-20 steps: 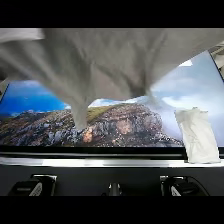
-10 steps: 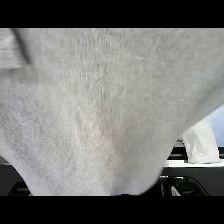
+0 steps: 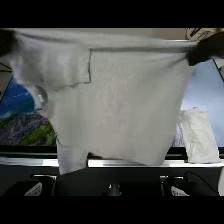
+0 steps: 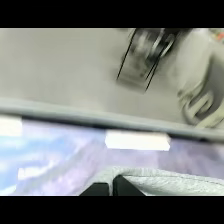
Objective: Fold the shirts.
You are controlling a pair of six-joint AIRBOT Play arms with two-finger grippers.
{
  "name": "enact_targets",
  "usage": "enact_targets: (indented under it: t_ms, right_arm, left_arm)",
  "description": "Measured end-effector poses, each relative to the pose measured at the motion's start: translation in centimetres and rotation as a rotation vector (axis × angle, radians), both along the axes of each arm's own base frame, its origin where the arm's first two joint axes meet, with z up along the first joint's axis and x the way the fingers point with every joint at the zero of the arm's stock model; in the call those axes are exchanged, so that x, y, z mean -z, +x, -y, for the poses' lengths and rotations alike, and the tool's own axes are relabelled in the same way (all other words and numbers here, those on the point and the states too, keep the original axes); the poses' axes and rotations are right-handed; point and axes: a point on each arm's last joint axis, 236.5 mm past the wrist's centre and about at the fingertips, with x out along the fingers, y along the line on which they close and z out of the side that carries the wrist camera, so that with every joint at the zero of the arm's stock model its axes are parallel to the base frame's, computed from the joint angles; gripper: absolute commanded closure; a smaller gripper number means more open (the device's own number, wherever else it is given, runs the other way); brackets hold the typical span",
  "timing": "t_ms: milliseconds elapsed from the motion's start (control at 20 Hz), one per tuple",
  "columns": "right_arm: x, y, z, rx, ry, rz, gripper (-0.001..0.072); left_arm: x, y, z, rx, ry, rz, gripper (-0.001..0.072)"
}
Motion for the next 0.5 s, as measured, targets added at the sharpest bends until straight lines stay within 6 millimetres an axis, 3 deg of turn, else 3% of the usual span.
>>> enact_targets:
  t_ms: [150, 300, 400, 450, 500]
  right_arm:
    - [6.8, 5.6, -2.1, 0.013, 0.102, -0.041, 0.0694]
    - [12.7, 8.6, -4.3, 0.016, 0.209, -0.100, 0.0694]
    - [16.8, 9.2, -5.6, 0.023, 0.272, -0.175, 0.0694]
    - [18.5, 9.3, -6.2, 0.026, 0.301, -0.209, 0.0664]
    - [19.8, 9.3, -6.7, 0.027, 0.323, -0.239, 0.0411]
  left_arm:
    - [8.9, 4.4, -0.6, -0.020, -0.009, -0.173, 0.0682]
    - [16.2, 6.9, -0.7, -0.026, -0.015, -0.314, 0.0681]
    - [20.2, 7.5, -0.3, -0.013, -0.023, -0.398, 0.0681]
    - [22.0, 7.5, 0.1, -0.002, -0.030, -0.445, 0.0673]
    - [23.3, 7.4, 0.5, 0.008, -0.042, -0.481, 0.0568]
